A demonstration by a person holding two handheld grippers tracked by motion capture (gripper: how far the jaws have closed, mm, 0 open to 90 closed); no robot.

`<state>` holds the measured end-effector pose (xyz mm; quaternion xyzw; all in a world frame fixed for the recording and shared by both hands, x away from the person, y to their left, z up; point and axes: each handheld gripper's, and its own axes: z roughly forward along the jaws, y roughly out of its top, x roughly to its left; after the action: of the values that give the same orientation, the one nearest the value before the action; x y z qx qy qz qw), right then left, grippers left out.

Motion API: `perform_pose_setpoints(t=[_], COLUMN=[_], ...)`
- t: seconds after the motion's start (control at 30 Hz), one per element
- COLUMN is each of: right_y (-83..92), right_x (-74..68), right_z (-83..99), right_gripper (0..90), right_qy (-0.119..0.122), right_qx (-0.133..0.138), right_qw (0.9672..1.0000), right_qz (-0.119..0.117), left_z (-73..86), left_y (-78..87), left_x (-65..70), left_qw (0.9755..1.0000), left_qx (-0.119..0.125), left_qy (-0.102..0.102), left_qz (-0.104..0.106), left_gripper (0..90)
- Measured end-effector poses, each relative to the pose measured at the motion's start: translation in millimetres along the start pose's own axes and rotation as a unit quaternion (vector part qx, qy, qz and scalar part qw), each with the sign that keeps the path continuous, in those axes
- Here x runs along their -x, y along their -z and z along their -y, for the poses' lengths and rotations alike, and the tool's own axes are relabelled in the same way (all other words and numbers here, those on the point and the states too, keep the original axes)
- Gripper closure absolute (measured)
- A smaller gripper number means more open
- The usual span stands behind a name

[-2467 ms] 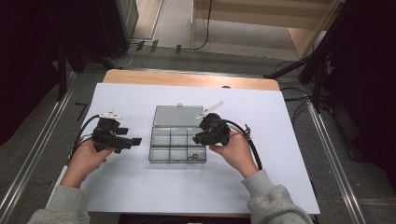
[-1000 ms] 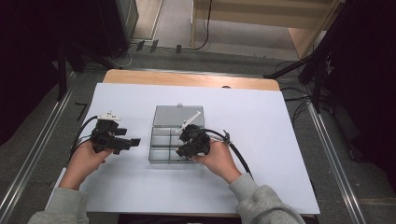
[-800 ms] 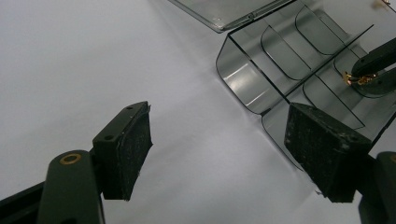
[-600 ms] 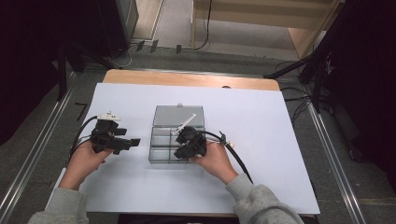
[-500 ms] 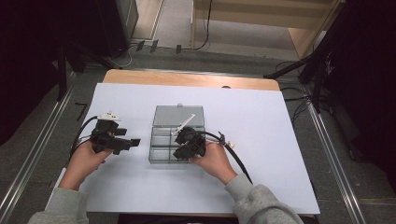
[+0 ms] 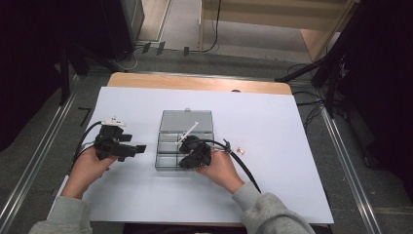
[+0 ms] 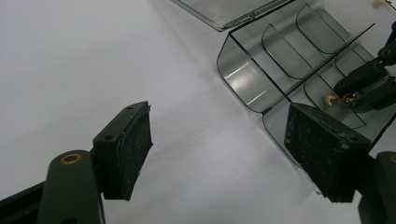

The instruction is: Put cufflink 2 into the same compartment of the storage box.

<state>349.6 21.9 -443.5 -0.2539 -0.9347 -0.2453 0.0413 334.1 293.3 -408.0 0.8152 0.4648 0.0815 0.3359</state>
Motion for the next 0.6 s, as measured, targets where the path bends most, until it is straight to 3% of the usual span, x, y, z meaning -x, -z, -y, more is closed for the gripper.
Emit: perform_pose_setpoints(t=[0.33, 0.6], right_y=[0.3, 14.4], right_x=[0.4, 2.0], right_z=[-0.2, -1.0], right_gripper=[76.5, 71.5], right_qy=[0.000, 0.003], right_qx=[-0.003, 0.021], right_qw=[1.0000, 0.9997], right_qz=[0.001, 0.008], left_z=[0.1, -0.1], left_y=[0.0, 0.0], left_x=[0.0, -0.2], left_qw=[1.0000, 1.0000], left_qx=[0.000, -0.005], left_qy=[0.000, -0.001], left_qz=[-0.001, -0.001], left_gripper=[24.2, 24.2])
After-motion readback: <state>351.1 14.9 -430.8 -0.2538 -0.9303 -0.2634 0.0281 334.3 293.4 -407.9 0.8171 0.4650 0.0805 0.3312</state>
